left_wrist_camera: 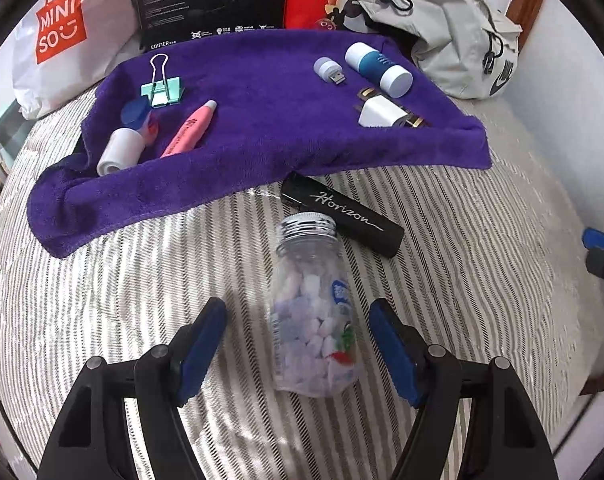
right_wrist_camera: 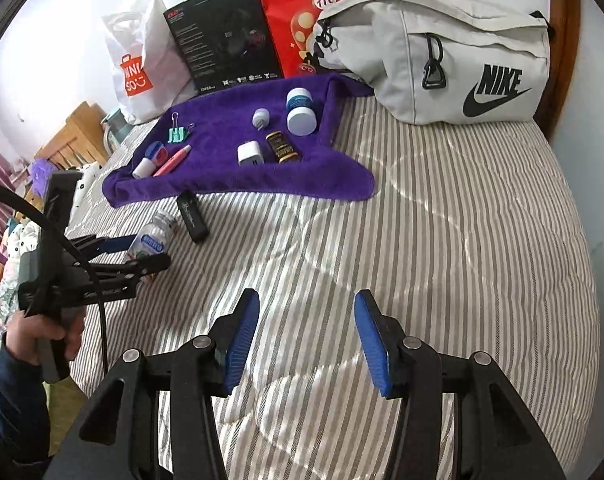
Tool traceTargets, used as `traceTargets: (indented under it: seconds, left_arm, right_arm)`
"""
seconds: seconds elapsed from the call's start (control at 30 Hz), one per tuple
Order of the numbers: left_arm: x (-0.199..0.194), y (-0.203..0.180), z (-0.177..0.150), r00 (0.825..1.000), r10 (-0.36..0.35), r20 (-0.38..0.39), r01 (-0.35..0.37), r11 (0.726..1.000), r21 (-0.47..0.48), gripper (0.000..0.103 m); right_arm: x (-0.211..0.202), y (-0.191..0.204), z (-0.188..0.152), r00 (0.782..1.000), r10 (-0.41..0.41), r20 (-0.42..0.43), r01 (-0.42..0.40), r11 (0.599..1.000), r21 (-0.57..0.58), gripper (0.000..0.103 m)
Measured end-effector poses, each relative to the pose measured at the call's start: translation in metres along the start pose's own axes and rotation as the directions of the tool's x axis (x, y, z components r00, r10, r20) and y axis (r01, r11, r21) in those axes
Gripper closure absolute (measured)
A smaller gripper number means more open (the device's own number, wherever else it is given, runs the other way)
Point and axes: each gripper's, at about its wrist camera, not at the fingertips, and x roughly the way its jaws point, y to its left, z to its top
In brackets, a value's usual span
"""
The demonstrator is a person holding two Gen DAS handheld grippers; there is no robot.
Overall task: Organize rigid objects
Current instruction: 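Grasp the clear mint bottle with the left gripper while the right grasps the black Horizon case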
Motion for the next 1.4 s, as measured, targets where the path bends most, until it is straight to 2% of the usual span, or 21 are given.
traceTargets:
  seconds: [0.07, 0.13, 0.2, 0.47, 0.53, 0.73, 0.83, 0.93, 1.1, 1.27, 1.4]
  left_arm:
    - [0.001, -0.004, -0.001, 0.999, 0.037, 0.008, -0.037, 0.999, 0.015, 0.033]
    - [0.0, -0.007, -0.003, 0.997, 0.073, 0.014, -0.074, 0.996, 0.041, 0.048]
    - [-0.004, -0.005, -0.004, 0.998, 0.058, 0.021, -0.059, 0.997, 0.043, 0.058]
    - [-0.005, -0.004, -0.004, 0.997, 0.071, 0.024, -0.073, 0.996, 0.06, 0.06]
    - [-0.006, -0.004, -0.004, 0.998, 0.063, 0.023, -0.064, 0.996, 0.068, 0.064]
    - [-0.011, 0.012, -0.005, 1.0, 0.016, 0.012, -0.017, 0.999, 0.041, 0.064]
    - [-0.017, 0.029, -0.008, 0.999, 0.034, 0.015, -0.035, 0.999, 0.032, 0.064]
    - [-0.02, 0.049, -0.011, 0.999, 0.04, 0.007, -0.04, 0.999, 0.008, 0.064]
    - [-0.026, 0.081, -0.019, 0.998, 0.057, 0.01, -0.057, 0.998, -0.031, 0.064]
    - [-0.027, 0.102, -0.024, 0.999, 0.052, 0.014, -0.051, 0.996, -0.07, 0.064]
    - [-0.027, 0.113, -0.025, 0.999, 0.027, 0.019, -0.025, 0.995, -0.095, 0.064]
  right_arm:
    - [-0.001, 0.0, -0.004, 1.0, 0.012, -0.002, -0.012, 1.0, 0.001, 0.053]
    - [-0.001, 0.001, -0.006, 1.0, 0.019, 0.001, -0.019, 1.0, 0.004, 0.053]
    - [0.001, 0.001, -0.008, 1.0, 0.029, 0.0, -0.029, 0.999, 0.012, 0.053]
    - [0.027, 0.014, -0.011, 0.997, 0.073, -0.038, -0.073, 0.997, 0.018, 0.053]
    - [0.033, 0.022, -0.011, 0.995, 0.083, -0.049, -0.083, 0.997, 0.004, 0.053]
    - [0.049, 0.037, -0.003, 0.994, 0.086, -0.068, -0.089, 0.996, -0.033, 0.053]
    - [0.061, 0.048, 0.005, 0.993, 0.097, -0.07, -0.103, 0.991, -0.087, 0.053]
    - [0.08, 0.062, 0.018, 0.994, 0.073, -0.075, -0.084, 0.985, -0.152, 0.053]
    - [0.105, 0.091, 0.04, 0.99, 0.12, -0.076, -0.135, 0.961, -0.241, 0.053]
    - [0.132, 0.12, 0.053, 0.994, 0.076, -0.084, -0.1, 0.936, -0.338, 0.054]
    - [0.144, 0.137, 0.057, 0.998, 0.034, -0.048, -0.051, 0.908, -0.415, 0.055]
